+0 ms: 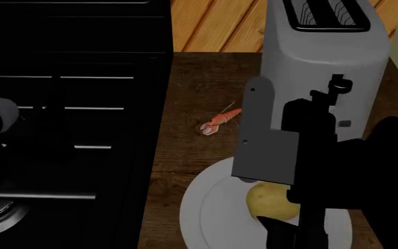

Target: Pick the potato from the counter and place it in the microwave.

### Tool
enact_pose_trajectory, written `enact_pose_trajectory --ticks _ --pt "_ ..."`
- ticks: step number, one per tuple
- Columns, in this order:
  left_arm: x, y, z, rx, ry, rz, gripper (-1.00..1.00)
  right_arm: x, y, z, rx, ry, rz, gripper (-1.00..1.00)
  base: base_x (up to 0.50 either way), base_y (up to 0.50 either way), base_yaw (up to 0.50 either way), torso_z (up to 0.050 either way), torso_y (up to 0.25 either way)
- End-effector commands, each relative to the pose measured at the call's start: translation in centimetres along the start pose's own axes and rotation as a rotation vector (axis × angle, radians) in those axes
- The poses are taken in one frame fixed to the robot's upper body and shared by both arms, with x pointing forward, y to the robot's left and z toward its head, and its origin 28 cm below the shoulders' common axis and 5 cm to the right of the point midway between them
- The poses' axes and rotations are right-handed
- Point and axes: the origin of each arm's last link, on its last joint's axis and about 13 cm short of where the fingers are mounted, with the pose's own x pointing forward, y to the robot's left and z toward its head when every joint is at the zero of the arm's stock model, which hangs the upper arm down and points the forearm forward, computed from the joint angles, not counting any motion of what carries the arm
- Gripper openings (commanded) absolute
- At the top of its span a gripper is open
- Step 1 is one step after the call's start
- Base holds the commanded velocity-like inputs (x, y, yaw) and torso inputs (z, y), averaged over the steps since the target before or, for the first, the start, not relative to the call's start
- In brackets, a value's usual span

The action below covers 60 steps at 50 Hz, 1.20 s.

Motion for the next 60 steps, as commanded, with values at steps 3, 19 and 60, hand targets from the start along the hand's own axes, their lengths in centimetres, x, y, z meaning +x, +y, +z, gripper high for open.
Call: enact_pose_trajectory --ticks 3,19,60 --pt "0.2 0.0 0.1 -0.015 -0.004 0.002 1.0 1.8 -0.3 -0.2 0.005 -0.023 0.028 1.0 0.0 0.0 0.0 0.0 0.0" --pt "0.3 0.1 -0.1 -0.013 -0.002 0.004 1.0 3.7 -0.5 -1.6 0.06 -0.004 0.041 1.0 0.0 0.0 0.0 0.0 0.0" --pt "0.5 0.4 -0.5 -0.005 0.006 0.01 1.0 7.5 -0.2 -3.9 0.138 0.003 0.084 1.0 0.0 0.0 0.0 0.0 0.0"
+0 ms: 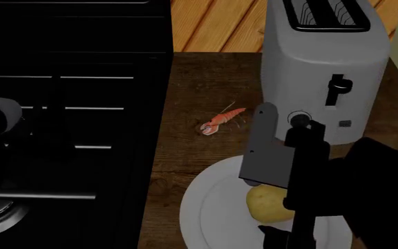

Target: Pick the potato from the counter and place it in the microwave.

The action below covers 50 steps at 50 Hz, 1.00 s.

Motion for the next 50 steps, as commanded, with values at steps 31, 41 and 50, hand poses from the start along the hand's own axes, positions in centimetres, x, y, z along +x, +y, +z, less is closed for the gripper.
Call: enact_pose_trajectory --ticks 31,41,50 --pt "0.3 0.1 -0.2 -0.013 0.002 0.002 1.0 1.8 -0.5 -0.4 0.033 -0.021 0.035 -1.0 0.0 0.0 0.0 0.0 0.0" --pt "0.3 0.1 -0.3 -0.014 0.005 0.002 1.0 1.7 -0.4 -0.3 0.028 -0.019 0.039 -1.0 0.0 0.0 0.0 0.0 0.0" --pt "0.2 0.1 -0.2 -0.016 -0.002 0.006 1.0 -0.6 -0.7 1.0 0.008 -0.045 -0.017 -1.0 0.0 0.0 0.0 0.0 0.0"
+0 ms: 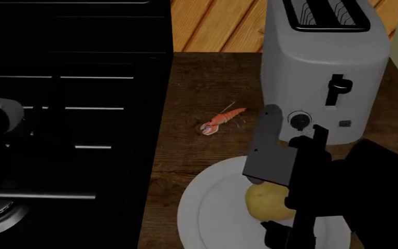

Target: Pick the potato from the counter and place it in the microwave.

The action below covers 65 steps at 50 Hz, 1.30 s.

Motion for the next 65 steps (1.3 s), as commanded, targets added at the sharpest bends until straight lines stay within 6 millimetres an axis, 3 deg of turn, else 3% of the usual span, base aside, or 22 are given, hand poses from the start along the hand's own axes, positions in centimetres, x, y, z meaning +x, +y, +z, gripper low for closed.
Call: enact_pose_trajectory --ticks 1,9,21,47,65 --pt "-0.1 0.0 0.2 -0.021 -0.012 0.003 1.0 -2.3 -0.3 2.2 -0.05 -0.056 -0.029 -1.0 0.0 0.0 0.0 0.0 0.0" --pt "-0.4 -0.2 0.3 -0.031 -0.019 -0.001 1.0 -5.5 1.1 3.5 -0.077 -0.135 -0.124 -1.0 0.0 0.0 0.0 0.0 0.0" --pt "-0.3 -0.3 0.2 -0.039 -0.021 -0.011 1.0 -6.7 3.5 4.2 -0.011 -0.317 -0.303 -1.0 0.0 0.0 0.0 0.0 0.0" --pt "-0.7 0.0 -0.1 -0.05 -0.015 -0.005 1.0 -6.6 8.9 5.8 0.331 -0.616 -0.635 -1.0 0.0 0.0 0.0 0.0 0.0" --pt "-1.0 0.2 0.3 -0.05 -0.029 0.005 1.0 -8.3 10.1 4.3 0.547 -0.742 -0.968 -1.0 0.0 0.0 0.0 0.0 0.0"
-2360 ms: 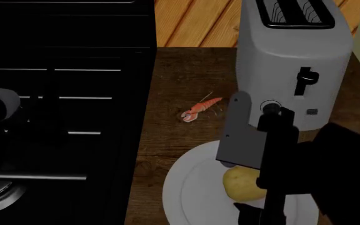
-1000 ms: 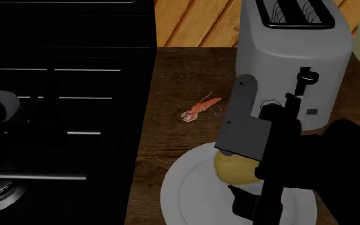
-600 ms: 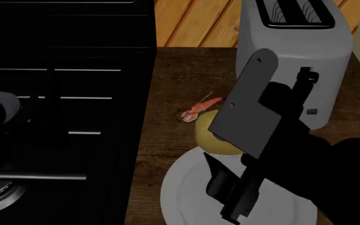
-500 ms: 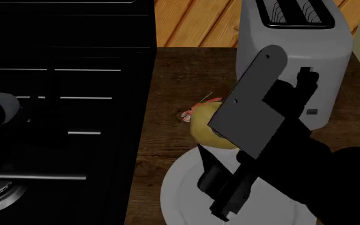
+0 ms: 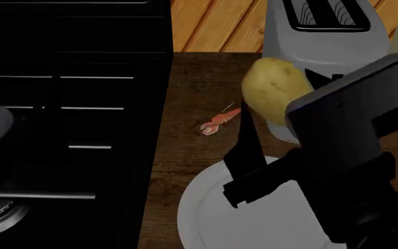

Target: Pick the potato from the counter and place it in the microwave.

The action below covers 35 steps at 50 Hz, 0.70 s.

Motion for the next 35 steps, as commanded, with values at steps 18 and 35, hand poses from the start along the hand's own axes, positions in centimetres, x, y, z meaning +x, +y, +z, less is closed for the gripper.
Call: enact_pose_trajectory --ticks 18,35 --pt "-0.09 -0.04 0.48 -0.008 -0.015 0.001 1.0 -1.5 -1.43 0.51 0.103 -0.143 -0.27 -1.0 0.0 0.0 0.0 0.0 0.0" --pt "-0.14 0.19 0.59 -0.008 -0.019 0.007 1.0 -0.9 -0.94 0.15 0.1 -0.119 -0.226 -1.0 -0.4 0.0 0.0 0.0 0.0"
